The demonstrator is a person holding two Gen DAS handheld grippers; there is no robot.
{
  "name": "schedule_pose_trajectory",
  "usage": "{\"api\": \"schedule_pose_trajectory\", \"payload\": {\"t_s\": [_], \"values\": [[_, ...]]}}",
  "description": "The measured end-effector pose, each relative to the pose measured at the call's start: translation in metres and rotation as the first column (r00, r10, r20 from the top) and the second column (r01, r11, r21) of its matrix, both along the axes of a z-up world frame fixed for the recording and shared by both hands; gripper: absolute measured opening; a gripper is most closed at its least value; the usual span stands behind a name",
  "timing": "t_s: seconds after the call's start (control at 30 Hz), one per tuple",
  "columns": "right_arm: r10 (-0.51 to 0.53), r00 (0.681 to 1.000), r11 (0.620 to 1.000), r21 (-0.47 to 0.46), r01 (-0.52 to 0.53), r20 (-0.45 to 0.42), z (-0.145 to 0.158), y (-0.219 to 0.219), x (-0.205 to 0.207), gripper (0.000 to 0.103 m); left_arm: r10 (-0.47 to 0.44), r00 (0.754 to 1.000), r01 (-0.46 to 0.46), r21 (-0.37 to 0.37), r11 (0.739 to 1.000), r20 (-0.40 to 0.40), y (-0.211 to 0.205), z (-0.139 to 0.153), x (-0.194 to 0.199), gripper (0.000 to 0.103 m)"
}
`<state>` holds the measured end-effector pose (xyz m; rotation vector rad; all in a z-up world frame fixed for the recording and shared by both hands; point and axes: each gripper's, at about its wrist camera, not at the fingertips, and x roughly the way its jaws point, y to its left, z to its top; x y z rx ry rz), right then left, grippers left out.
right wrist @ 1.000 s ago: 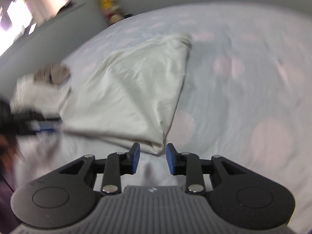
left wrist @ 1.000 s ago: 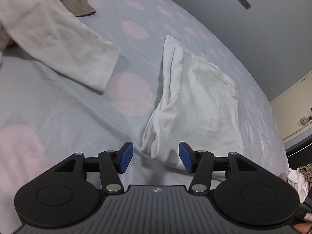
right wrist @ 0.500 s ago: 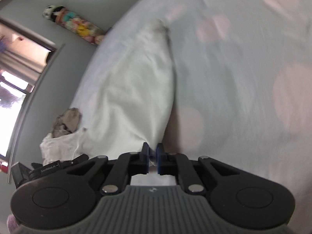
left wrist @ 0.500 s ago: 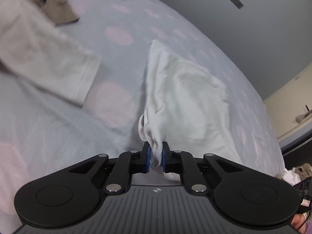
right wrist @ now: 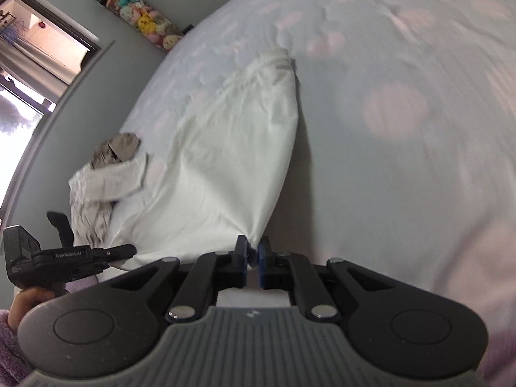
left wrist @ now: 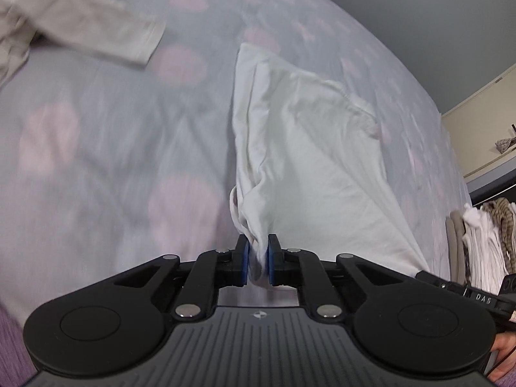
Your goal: Fold clothes
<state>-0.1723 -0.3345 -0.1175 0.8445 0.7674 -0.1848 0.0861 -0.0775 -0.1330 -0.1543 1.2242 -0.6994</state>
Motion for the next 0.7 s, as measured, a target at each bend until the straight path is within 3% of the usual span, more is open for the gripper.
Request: {"api": "schedule_pose_trajectory", "payload": {"t_s": [0.2,0.33,0.47,0.7], "values": [[-0.011,0.998,1.000,0.003,0.011,-0.063,-0.020,0.005,-0.021,0.002,0.003,1.000,-0.004,0.022,1.000,0.030,0.004,-0.011,-0.008,0.010],[-0.013,0.998,1.000,0.006,0.013,-0.067,-0.024,0.002,-0.024,0.002,0.007,0.999,-0.008,0.036,0.999,0.032,0.008,-0.014,-0.014,0.016],[-0.020,0.999,0.997,-0.073,0.018,-0.026,-0.007,0.005,-0.027,0.008,0.029,0.997,-0.030,0.007,1.000,0.066,0.023,0.000,-0.014,0.051],[-0.014,1.000,0.988,-0.156,0.017,0.016,0.005,-0.006,-0.007,0.016,0.033,0.984,-0.025,-0.048,0.999,0.173,0.013,0.020,0.024,0.052]]}}
